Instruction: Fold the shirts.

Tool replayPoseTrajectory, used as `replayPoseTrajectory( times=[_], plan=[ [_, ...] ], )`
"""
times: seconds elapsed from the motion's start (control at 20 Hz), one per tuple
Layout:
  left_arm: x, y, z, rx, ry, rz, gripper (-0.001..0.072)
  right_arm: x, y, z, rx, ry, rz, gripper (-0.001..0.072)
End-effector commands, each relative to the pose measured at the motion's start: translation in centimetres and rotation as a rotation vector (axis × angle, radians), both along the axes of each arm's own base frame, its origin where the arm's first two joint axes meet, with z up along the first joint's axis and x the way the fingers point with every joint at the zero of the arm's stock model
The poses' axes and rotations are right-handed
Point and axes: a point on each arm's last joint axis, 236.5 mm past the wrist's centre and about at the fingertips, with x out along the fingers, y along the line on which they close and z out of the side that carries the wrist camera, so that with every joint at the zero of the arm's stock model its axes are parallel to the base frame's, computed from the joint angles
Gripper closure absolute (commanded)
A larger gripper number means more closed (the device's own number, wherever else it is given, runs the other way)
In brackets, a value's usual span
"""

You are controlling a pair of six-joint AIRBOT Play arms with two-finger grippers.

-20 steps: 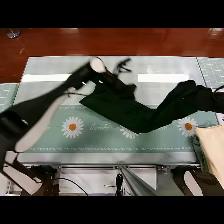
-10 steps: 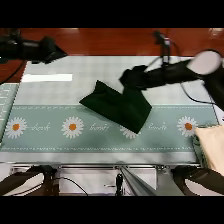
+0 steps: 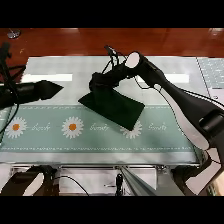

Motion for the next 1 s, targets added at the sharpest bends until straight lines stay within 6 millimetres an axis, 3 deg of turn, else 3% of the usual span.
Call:
replayPoseTrajectory(
  times=[0.0,0.1,0.3,0.4,0.45,0.55,0.7,0.8,0.95],
  plan=[
    [-0.5,0.4,-2.9,0.0,0.04,0.028,0.0689,0.5,-1.9,0.2,0.016,0.082,0.013,0.0087],
    [-0.4,0.6,-3.7,0.006,0.047,0.036,0.069,0.2,-7.8,3.0,-0.035,0.109,0.045,0.0087],
    [-0.5,0.9,-4.7,0.029,0.07,0.035,0.0689,-0.9,-25.9,7.4,-0.503,-0.023,-0.117,0.0096],
    [-0.5,0.9,-4.8,0.031,0.07,0.034,0.069,-3.1,-32.4,7.8,-0.623,-0.081,-0.323,0.0096],
    [-0.5,0.9,-4.8,0.031,0.07,0.034,0.069,-4.8,-34.5,6.5,-0.616,-0.088,-0.445,0.0096],
    [-0.5,0.9,-4.8,0.039,0.062,0.024,0.069,-9.0,-35.5,1.5,-0.494,-0.025,-0.706,0.0096],
    [-0.5,0.9,-5.0,0.044,0.066,0.016,0.0689,-13.0,-31.0,-5.8,-0.134,0.167,-0.91,0.0096],
    [-0.4,0.9,-5.4,0.044,0.079,0.016,0.0689,-14.2,-27.7,-7.9,-0.046,0.254,-0.812,0.0096],
    [-0.2,0.9,-6.1,0.044,0.1,0.015,0.0689,-13.2,-24.7,-8.6,0.022,0.302,-0.678,0.0096]
  ],
)
